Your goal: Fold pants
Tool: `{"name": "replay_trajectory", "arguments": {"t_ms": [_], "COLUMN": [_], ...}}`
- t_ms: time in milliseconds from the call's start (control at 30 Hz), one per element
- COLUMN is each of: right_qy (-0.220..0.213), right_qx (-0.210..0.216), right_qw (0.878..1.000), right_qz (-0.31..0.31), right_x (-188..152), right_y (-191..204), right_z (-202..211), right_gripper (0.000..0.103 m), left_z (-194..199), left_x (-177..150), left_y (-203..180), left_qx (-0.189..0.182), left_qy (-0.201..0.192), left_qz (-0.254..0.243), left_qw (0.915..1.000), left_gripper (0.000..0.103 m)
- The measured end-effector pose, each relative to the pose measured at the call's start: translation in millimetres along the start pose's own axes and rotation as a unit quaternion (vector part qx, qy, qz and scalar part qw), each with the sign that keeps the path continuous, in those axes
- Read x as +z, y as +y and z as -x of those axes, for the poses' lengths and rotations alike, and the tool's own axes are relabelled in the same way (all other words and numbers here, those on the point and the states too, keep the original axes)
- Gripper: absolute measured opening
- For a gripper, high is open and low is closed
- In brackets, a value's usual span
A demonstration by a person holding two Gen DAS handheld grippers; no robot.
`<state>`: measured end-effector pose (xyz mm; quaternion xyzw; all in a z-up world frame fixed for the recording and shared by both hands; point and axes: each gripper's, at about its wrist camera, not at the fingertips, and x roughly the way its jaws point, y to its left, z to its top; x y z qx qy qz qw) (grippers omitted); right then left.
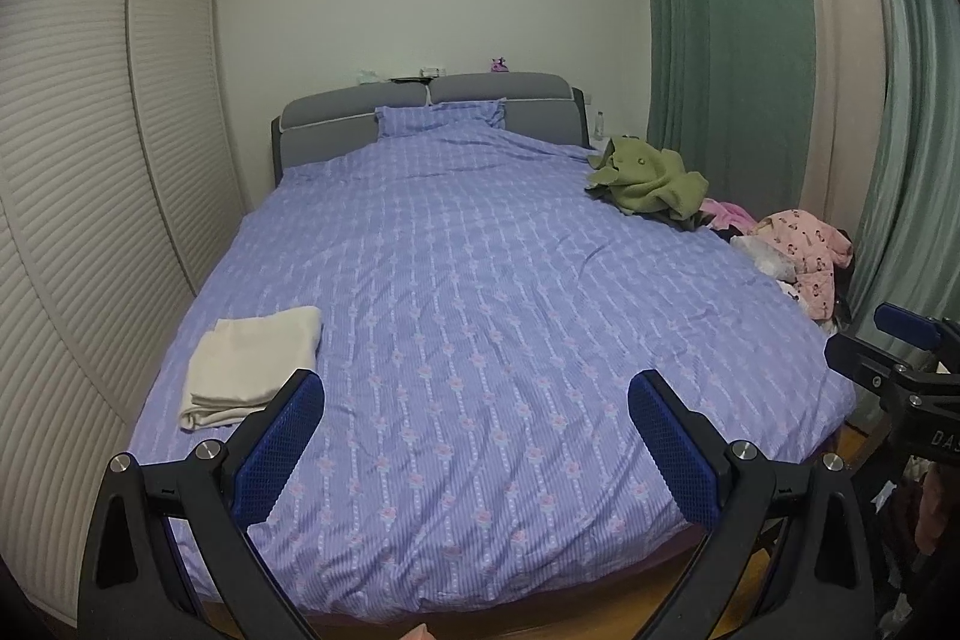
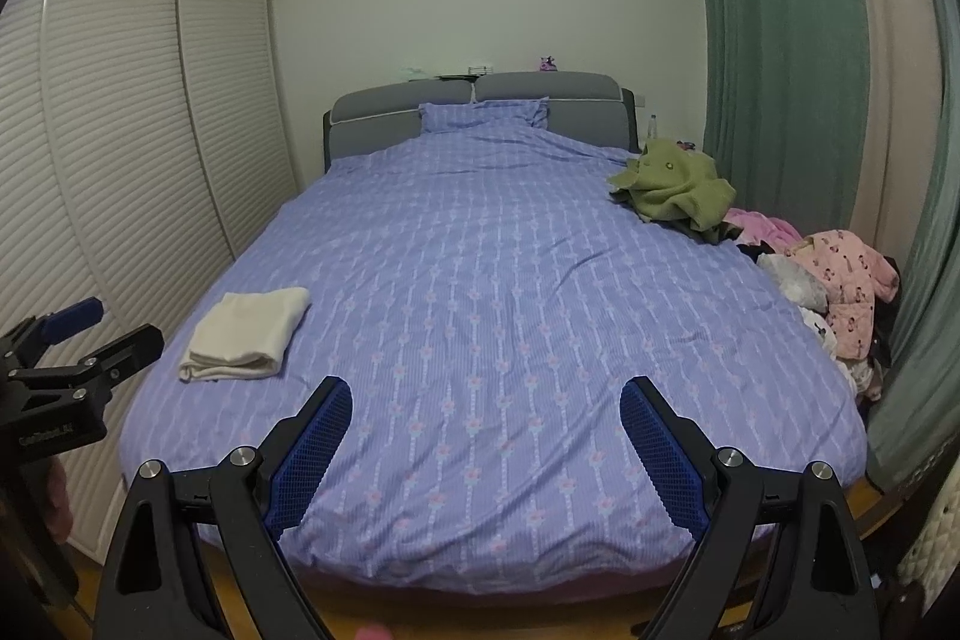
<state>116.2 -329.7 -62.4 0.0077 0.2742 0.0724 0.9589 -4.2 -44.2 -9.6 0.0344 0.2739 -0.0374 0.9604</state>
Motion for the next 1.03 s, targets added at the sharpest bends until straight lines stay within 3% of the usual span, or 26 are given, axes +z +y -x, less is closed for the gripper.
{"name": "replay_trajectory", "arguments": {"t_ms": [167, 1033], "right_qy": [0.0, 0.002], "right_qx": [0.001, 0.005], "right_qw": [1.0, 1.0], "right_qz": [0.001, -0.001], "right_x": [0.2, 2.4], "right_y": [-4.3, -10.9], "right_z": [0.2, -0.7], "right_gripper": [0.092, 0.092], "left_z": [-0.7, 0.8], "left_x": [0.0, 3.1], "left_y": [-5.2, -10.6], "left_qx": [0.021, 0.019], "left_qy": [0.0, 0.007], "left_qz": [-0.001, 0.005], "left_qw": [0.9998, 0.9998], "left_gripper": [0.103, 0.103]}}
